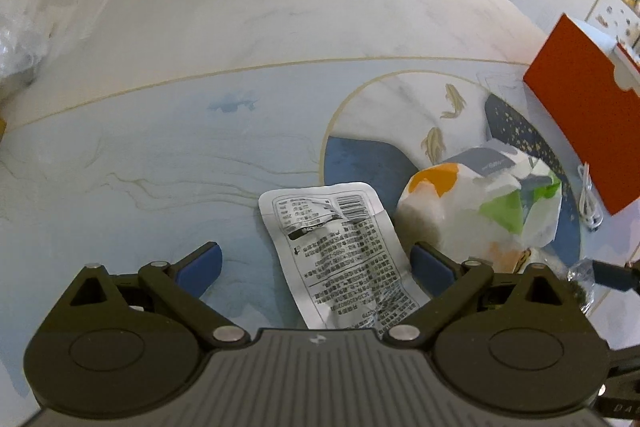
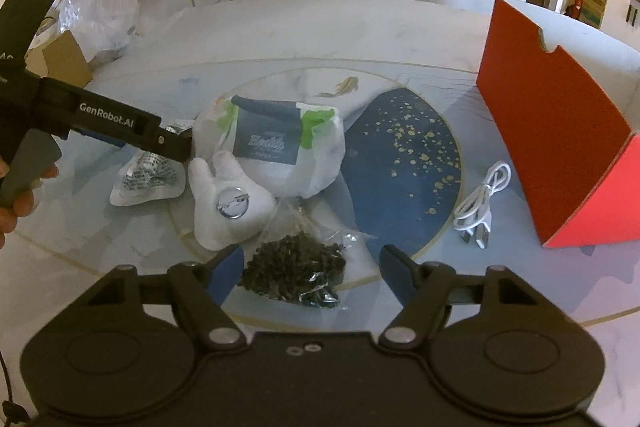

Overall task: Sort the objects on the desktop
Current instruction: 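Grasp the white printed snack bag with the left gripper while the right grasps the seaweed bag, then carry the white snack bag and seaweed bag up over the red shoebox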

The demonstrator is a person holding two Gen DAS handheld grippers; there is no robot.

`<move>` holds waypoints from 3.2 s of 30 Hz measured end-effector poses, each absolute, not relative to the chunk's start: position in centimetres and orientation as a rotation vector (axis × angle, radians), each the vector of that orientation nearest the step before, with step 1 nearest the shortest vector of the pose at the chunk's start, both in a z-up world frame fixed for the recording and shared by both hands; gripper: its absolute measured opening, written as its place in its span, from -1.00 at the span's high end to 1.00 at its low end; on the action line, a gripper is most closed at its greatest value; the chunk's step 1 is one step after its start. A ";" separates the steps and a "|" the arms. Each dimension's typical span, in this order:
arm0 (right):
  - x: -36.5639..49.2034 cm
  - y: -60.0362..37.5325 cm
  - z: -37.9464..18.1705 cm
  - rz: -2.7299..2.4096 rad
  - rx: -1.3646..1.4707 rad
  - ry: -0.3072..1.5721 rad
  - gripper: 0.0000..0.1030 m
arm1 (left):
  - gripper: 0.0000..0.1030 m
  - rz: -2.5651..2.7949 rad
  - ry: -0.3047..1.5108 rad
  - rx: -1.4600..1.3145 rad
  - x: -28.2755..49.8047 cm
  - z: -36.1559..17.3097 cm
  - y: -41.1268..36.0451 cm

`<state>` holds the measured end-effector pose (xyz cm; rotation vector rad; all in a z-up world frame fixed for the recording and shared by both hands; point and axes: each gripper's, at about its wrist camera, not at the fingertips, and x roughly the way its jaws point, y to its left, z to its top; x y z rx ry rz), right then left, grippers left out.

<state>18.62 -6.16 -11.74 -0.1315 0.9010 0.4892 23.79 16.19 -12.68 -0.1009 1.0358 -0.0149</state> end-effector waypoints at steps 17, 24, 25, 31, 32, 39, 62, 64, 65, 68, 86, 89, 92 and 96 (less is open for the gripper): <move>18.9 -6.3 -11.8 0.501 -0.108 0.906 0.17 | -0.23 -0.030 0.980 -0.034 22.9 -12.1 16.0; 18.6 -7.4 -11.2 0.471 -0.075 0.896 0.30 | -0.21 -0.032 0.976 -0.052 22.4 -12.0 16.1; 18.6 -7.6 -11.1 0.469 -0.067 0.896 0.31 | -0.21 -0.032 0.975 -0.054 22.4 -11.9 16.1; 18.2 -8.7 -10.0 0.455 -0.036 0.875 0.32 | -0.21 -0.053 0.959 -0.065 21.5 -10.7 15.8; 18.1 -8.9 -9.8 0.452 -0.031 0.871 0.32 | -0.21 -0.057 0.956 -0.062 21.3 -10.4 15.7; 17.6 -9.8 -8.0 0.439 -0.002 0.849 0.32 | -0.21 -0.097 0.923 -0.058 19.8 -7.7 14.5; 16.4 -15.0 -1.9 0.402 0.022 0.778 0.32 | -0.21 -0.257 0.870 -0.051 18.5 -1.4 4.6; 16.5 -15.8 -1.5 0.401 0.028 0.772 0.32 | -0.21 -0.272 0.861 -0.048 18.8 -1.0 3.5; 16.6 -16.4 -1.2 0.402 0.031 0.767 0.32 | -0.21 -0.279 0.858 -0.045 19.0 -0.8 2.8; 17.0 -18.1 -0.5 0.401 0.031 0.753 0.32 | -0.21 -0.299 0.844 -0.035 19.7 -0.2 0.9; 22.8 -29.2 1.0 0.355 0.033 0.705 0.32 | -0.21 -0.372 0.801 0.026 25.3 1.3 -11.1; 24.1 -30.6 0.9 0.348 0.036 0.701 0.32 | -0.21 -0.380 0.798 0.044 26.6 1.4 -12.9; 25.5 -31.8 0.7 0.344 0.036 0.701 0.32 | -0.21 -0.386 0.802 0.059 28.0 1.4 -14.4; 27.8 -33.0 0.2 0.340 0.035 0.713 0.32 | -0.21 -0.382 0.819 0.063 30.3 0.9 -15.9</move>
